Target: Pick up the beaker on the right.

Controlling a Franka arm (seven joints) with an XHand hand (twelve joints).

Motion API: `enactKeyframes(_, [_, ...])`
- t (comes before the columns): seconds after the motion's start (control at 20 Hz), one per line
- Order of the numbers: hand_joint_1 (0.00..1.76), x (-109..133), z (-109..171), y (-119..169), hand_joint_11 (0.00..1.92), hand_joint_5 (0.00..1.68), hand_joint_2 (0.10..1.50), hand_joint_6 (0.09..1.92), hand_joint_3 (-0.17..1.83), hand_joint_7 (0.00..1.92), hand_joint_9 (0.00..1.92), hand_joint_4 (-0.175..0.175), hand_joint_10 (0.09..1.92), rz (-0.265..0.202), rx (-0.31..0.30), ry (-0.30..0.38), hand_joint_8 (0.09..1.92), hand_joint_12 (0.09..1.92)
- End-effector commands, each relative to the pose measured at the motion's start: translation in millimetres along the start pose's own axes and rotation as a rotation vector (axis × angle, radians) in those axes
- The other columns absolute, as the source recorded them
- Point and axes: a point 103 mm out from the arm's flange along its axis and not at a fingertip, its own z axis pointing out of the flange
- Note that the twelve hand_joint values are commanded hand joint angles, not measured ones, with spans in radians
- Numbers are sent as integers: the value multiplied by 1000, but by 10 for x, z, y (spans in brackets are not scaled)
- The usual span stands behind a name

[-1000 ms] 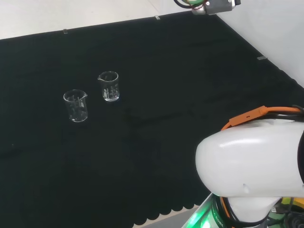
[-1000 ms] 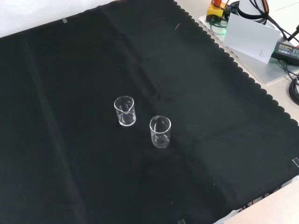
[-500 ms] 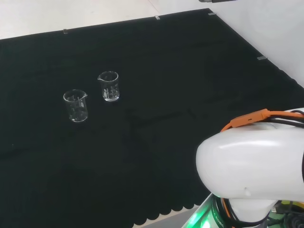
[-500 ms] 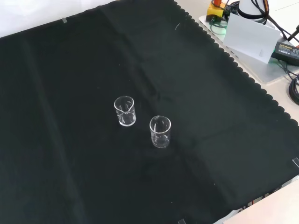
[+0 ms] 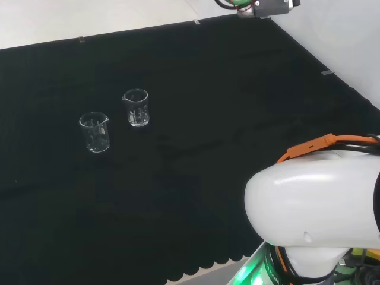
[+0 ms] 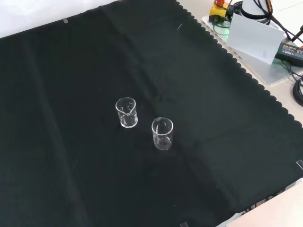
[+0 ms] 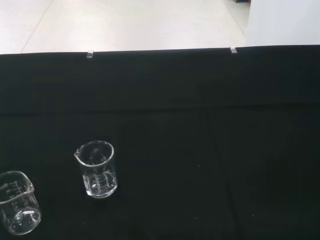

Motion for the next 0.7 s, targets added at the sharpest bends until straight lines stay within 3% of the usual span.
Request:
enactKeyframes(0.05, [411,94,261,141,0,214,1129,87,206,100,125,-38,614,-8,-18,34,474,840])
enactKeyframes(0.2, [437,109,418,274,0,214,1111,87,214,104,133,-40,620,-6,-18,64,486,863])
enactKeyframes(0.45, [511,27,751,694,0,219,1056,87,229,104,146,-42,626,-47,-38,136,504,881])
enactKeyframes(0.7, [608,-84,1162,1079,0,239,907,87,432,123,204,-46,638,-81,-28,197,552,1004])
